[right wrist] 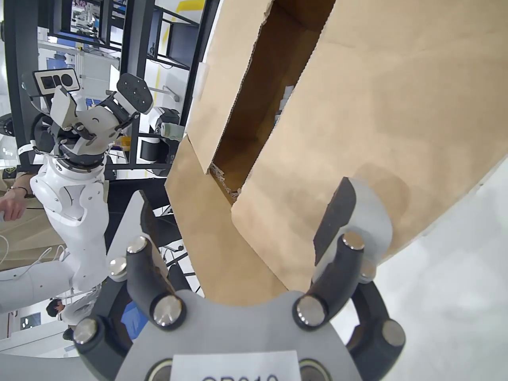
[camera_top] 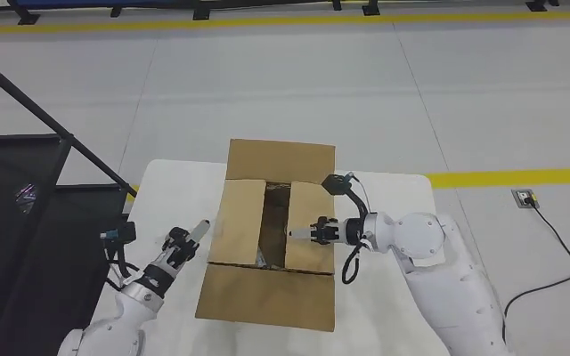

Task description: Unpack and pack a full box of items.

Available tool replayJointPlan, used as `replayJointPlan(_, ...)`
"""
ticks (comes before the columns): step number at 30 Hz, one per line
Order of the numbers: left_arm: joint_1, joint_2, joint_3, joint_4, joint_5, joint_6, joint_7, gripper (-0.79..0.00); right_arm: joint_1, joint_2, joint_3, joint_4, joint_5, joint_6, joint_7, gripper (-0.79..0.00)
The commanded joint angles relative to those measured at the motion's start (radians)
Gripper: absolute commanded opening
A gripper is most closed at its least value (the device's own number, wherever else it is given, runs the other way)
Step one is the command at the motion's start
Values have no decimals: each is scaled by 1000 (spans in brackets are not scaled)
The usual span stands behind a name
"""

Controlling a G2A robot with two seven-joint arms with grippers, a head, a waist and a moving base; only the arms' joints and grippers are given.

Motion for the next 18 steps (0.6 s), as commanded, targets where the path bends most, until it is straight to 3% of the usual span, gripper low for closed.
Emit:
replayJointPlan(1, 33, 6, -65, 1, -55, -45, -57, 0, 1, 0, -1, 2, 1, 0, 0, 0)
replayJointPlan(5, 108, 22, -170, 26, -84, -178, -199, 0, 1, 0, -1, 2, 1, 0, 0, 0)
replayJointPlan(10, 150, 39, -207, 85, -70, -291, -350, 0, -19, 2, 22, 33, 45, -1, -41, 0)
replayJointPlan(18, 106, 69, -146, 172, -170, -430, -656, 0, -76, 9, 183, 89, 229, -72, -401, 0)
